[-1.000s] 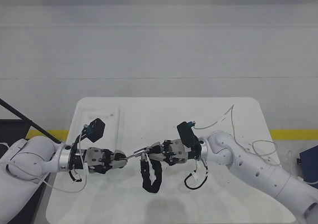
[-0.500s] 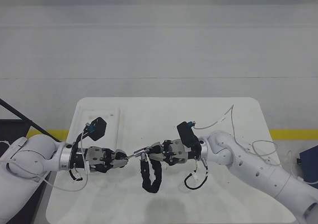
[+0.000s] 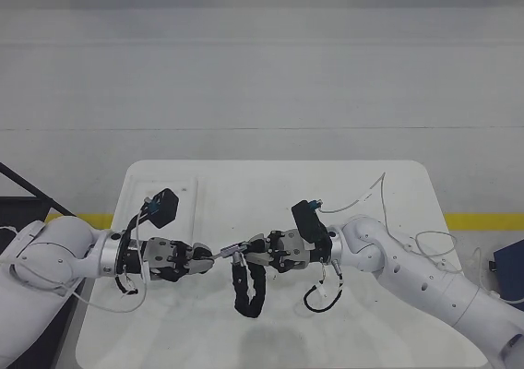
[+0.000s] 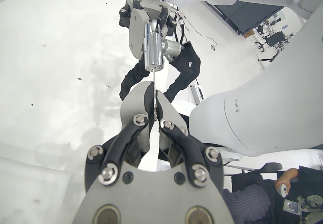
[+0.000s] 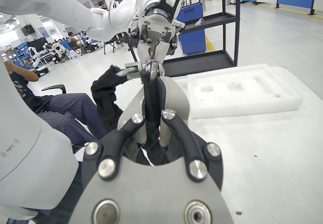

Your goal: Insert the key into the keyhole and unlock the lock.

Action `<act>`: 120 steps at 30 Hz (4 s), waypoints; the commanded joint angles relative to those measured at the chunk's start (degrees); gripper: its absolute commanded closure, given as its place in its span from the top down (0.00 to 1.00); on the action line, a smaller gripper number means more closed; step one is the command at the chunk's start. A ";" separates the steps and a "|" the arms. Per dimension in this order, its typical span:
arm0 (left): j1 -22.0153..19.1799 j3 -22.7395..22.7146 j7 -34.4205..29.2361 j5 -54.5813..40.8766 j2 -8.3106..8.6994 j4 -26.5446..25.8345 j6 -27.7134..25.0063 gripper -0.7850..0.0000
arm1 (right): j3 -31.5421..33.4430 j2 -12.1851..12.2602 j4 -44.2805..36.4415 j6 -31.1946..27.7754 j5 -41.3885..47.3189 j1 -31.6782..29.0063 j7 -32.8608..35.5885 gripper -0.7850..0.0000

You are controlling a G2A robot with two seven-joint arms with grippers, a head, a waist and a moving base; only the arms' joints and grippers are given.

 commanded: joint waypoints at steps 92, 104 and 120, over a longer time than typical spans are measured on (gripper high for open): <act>21.33 -2.20 98.73 116.41 -10.88 0.04 44.71 0.50 | 0.00 0.00 0.00 0.00 0.00 0.00 0.00 0.00; 18.11 -4.96 94.19 108.65 -11.69 5.99 38.52 0.23 | 4.55 0.29 -2.01 1.17 1.01 -2.96 1.46 0.00; 14.29 -8.93 60.73 69.24 -10.40 7.94 -11.17 0.73 | 11.23 0.08 -0.48 3.17 7.79 -3.70 10.85 0.00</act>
